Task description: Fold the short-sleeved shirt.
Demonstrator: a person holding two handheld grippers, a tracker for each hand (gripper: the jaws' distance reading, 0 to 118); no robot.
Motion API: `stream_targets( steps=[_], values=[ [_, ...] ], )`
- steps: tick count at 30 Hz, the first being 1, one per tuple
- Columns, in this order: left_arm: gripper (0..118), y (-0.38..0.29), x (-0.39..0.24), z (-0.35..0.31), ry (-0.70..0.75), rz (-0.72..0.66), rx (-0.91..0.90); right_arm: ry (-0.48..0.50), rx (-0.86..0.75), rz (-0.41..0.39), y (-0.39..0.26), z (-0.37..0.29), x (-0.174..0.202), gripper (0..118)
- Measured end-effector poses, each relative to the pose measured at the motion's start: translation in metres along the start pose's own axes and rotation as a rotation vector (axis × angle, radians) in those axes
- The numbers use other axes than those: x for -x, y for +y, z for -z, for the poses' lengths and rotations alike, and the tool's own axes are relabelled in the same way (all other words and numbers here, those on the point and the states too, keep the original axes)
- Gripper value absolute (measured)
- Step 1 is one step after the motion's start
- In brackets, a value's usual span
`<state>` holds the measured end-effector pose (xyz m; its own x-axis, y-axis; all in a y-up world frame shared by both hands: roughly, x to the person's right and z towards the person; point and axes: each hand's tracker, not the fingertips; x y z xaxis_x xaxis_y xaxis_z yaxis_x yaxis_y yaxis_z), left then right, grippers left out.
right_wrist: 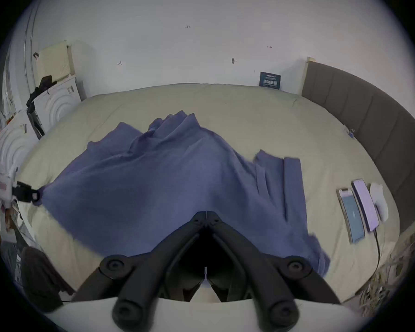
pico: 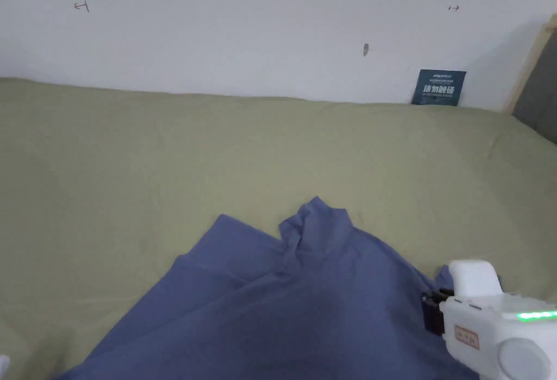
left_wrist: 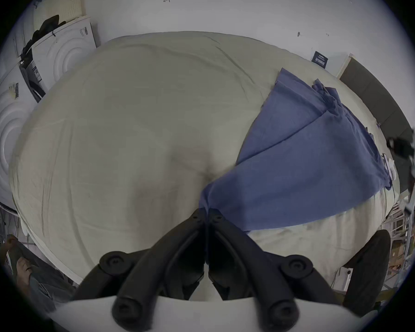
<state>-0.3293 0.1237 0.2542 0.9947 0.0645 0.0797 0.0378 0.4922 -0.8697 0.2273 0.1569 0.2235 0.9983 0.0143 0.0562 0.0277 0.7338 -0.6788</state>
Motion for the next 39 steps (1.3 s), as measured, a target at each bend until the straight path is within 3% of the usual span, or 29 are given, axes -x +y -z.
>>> stream_targets(
  steps=[6, 7, 8, 9, 11, 12, 14, 18, 20, 21, 22, 23, 24, 27, 31, 39],
  values=[
    [1, 0.005, -0.002, 0.003, -0.011, -0.016, 0.001, 0.011, 0.113, -0.052, 0.077, 0.097, -0.02, 3],
    [1, 0.006, -0.002, 0.003, -0.013, -0.021, 0.002, -0.004, 0.127, -0.049, 0.084, 0.111, -0.023, 22],
    [1, 0.007, -0.002, 0.004, -0.017, -0.026, 0.005, -0.02, 0.133, -0.049, 0.09, 0.123, -0.027, 78],
    [1, 0.008, -0.002, 0.006, -0.017, -0.031, 0.007, -0.031, 0.151, -0.056, 0.095, 0.136, -0.029, 116],
    [1, 0.01, -0.004, 0.006, -0.017, -0.035, 0.005, -0.047, 0.246, -0.091, 0.097, 0.16, -0.031, 114],
    [1, 0.011, -0.004, 0.008, -0.014, -0.03, 0.008, -0.053, 0.177, -0.087, 0.097, 0.171, -0.033, 111],
    [1, 0.012, -0.004, 0.011, -0.011, -0.03, 0.01, -0.052, 0.271, -0.135, 0.091, 0.188, -0.033, 102],
    [1, 0.012, -0.002, 0.017, -0.004, -0.027, 0.015, -0.069, 0.335, -0.197, 0.084, 0.201, -0.021, 101],
    [1, 0.013, -0.001, 0.018, -0.005, -0.036, 0.017, -0.064, 0.32, -0.171, 0.088, 0.199, -0.015, 92],
    [1, 0.012, 0.001, 0.017, -0.007, -0.04, 0.018, 0.014, 0.31, -0.146, 0.09, 0.191, -0.014, 70],
    [1, 0.013, 0.001, 0.018, -0.008, -0.043, 0.019, 0.035, 0.281, -0.13, 0.091, 0.18, -0.008, 40],
    [1, 0.014, 0.001, 0.017, -0.008, -0.043, 0.021, -0.007, 0.255, -0.171, 0.096, 0.162, -0.005, 0],
    [1, 0.015, 0.001, 0.017, -0.007, -0.047, 0.021, -0.042, 0.209, -0.214, 0.099, 0.147, -0.002, 0],
    [1, 0.019, -0.001, 0.002, 0.017, -0.043, -0.019, -0.008, 0.163, -0.207, 0.109, 0.116, -0.004, 0],
    [1, 0.044, -0.007, -0.046, -0.034, -0.076, -0.138, 0.026, 0.014, -0.184, 0.143, 0.02, -0.01, 0],
    [1, 0.124, -0.052, -0.16, -0.087, 0.017, -0.375, -0.078, -0.319, -0.189, 0.216, -0.189, -0.03, 0]
  ],
)
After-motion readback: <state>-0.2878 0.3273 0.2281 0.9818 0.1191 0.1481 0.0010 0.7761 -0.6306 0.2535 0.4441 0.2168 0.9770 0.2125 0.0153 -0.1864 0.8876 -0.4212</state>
